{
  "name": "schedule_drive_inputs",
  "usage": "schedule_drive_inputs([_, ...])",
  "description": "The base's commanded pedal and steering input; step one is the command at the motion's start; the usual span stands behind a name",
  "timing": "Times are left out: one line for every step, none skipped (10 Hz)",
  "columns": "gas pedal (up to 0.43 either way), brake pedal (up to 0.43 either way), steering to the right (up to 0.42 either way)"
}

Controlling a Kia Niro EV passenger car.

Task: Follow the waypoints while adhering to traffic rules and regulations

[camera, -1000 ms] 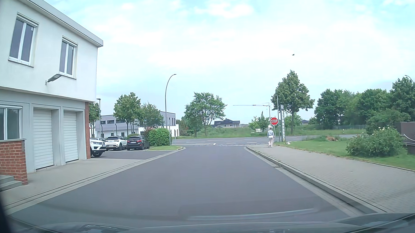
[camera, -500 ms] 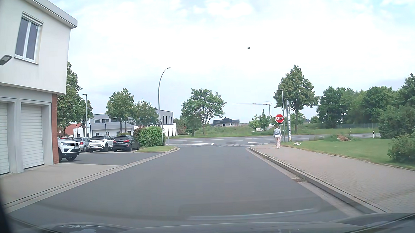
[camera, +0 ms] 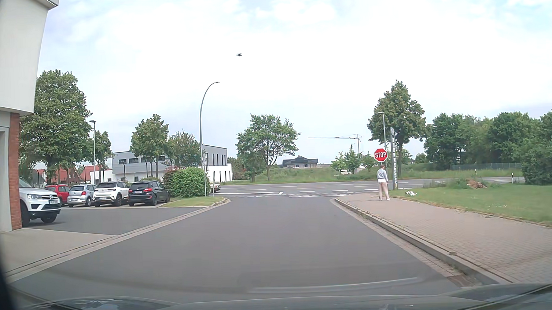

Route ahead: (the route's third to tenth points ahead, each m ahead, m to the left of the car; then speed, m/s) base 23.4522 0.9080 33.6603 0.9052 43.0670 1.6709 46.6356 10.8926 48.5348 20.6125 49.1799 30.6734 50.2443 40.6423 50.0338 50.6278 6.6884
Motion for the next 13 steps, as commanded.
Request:
schedule_drive_inputs([0.000, 0.000, 0.004])
schedule_drive_inputs([0.000, 0.000, 0.004])
schedule_drive_inputs([0.008, 0.000, 0.004])
schedule_drive_inputs([0.008, 0.000, 0.004])
schedule_drive_inputs([0.008, 0.000, 0.004])
schedule_drive_inputs([0.008, 0.000, 0.004])
schedule_drive_inputs([0.008, 0.000, 0.004])
schedule_drive_inputs([0.008, 0.000, 0.004])
schedule_drive_inputs([0.020, 0.000, 0.004])
schedule_drive_inputs([0.028, 0.000, 0.004])
schedule_drive_inputs([0.039, 0.000, 0.004])
schedule_drive_inputs([0.039, 0.000, 0.004])
schedule_drive_inputs([0.039, 0.000, 0.004])
